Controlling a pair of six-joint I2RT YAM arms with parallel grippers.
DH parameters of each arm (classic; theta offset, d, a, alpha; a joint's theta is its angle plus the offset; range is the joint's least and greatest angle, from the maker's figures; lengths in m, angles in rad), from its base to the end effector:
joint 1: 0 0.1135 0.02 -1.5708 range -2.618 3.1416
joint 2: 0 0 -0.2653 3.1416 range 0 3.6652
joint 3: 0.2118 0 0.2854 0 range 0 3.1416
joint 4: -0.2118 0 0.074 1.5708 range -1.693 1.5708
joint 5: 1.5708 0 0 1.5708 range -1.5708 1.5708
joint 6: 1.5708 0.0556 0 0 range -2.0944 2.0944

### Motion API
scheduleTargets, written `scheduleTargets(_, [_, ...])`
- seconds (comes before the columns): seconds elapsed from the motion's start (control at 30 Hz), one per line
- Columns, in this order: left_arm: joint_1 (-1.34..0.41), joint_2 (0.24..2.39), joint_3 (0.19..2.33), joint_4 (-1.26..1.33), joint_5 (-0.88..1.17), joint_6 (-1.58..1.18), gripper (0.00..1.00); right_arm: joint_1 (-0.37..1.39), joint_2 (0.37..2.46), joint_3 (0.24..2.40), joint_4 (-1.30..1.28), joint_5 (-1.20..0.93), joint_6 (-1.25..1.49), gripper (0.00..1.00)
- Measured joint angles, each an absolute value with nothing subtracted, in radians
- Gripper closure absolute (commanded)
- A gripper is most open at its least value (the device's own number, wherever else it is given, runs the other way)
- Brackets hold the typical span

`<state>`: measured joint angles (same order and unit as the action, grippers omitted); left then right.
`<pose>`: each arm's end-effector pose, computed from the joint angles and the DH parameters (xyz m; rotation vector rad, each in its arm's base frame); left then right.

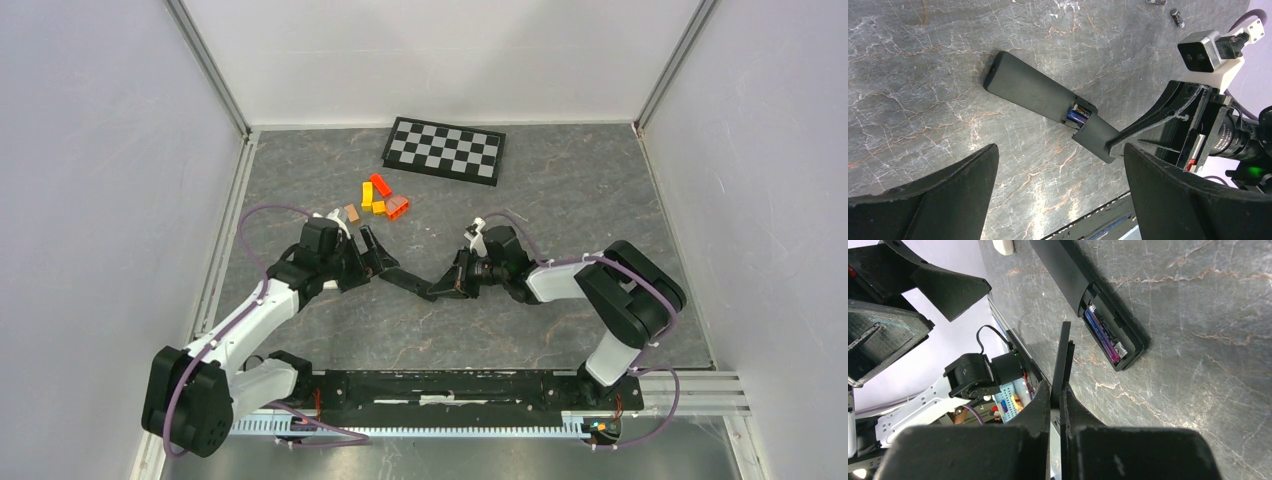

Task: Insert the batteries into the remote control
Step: Load the battery cover into the remote control.

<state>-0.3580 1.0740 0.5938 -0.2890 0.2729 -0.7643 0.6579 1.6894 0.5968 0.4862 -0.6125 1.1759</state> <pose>0.2386 -0.1053 0.1823 -0.3576 2.4483 -0.8441 0.2426 0.2278 0.0887 0.2463 2.5849 1.5570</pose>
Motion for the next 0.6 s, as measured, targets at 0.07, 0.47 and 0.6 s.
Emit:
scheduleTargets(0.07, [-0.355, 1.074, 0.594, -0.289, 0.273, -0.764, 0.00, 0.657, 1.695, 0.602, 0.488, -0.612, 1.181, 1.00])
scheduleTargets(0.47, [-0.348, 1.075, 0.593, -0.282, 0.275, -0.764, 0.00, 0.646, 1.753, 0.622, 0.515, -0.611, 1.193, 1.00])
scheduleTargets(0.6, [-0.348, 1.075, 0.593, -0.282, 0.278, -0.764, 0.00, 0.646, 1.767, 0.623, 0.519, -0.610, 1.200, 1.00])
